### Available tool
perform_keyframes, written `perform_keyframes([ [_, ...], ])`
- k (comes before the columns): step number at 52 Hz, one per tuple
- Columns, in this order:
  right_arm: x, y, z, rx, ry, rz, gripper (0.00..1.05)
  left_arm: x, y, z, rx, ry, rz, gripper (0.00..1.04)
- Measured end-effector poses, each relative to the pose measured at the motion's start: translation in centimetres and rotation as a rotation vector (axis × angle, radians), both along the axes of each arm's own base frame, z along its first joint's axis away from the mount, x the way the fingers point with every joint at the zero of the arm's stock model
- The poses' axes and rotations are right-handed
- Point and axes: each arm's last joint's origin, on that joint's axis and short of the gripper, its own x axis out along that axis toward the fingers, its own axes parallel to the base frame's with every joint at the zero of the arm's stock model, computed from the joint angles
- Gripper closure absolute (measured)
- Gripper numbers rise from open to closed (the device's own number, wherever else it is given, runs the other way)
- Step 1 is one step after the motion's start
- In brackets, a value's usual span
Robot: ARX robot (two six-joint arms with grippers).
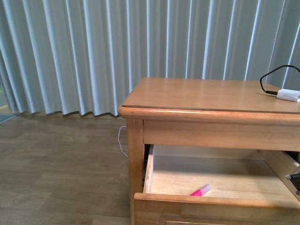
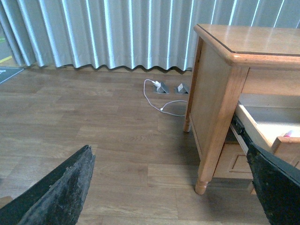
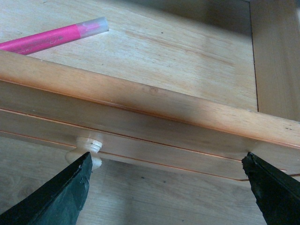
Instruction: Place pink marker in drawer with both arms
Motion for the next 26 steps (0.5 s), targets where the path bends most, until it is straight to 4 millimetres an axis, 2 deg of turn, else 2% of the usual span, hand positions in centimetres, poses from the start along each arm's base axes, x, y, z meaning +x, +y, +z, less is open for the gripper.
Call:
perform_keyframes([
  [26, 8.9, 0.7, -1.5, 0.081, -0.108, -0.164, 0.09, 0.0, 0.0, 0.0, 0.000, 0.000, 0.000, 0.06],
])
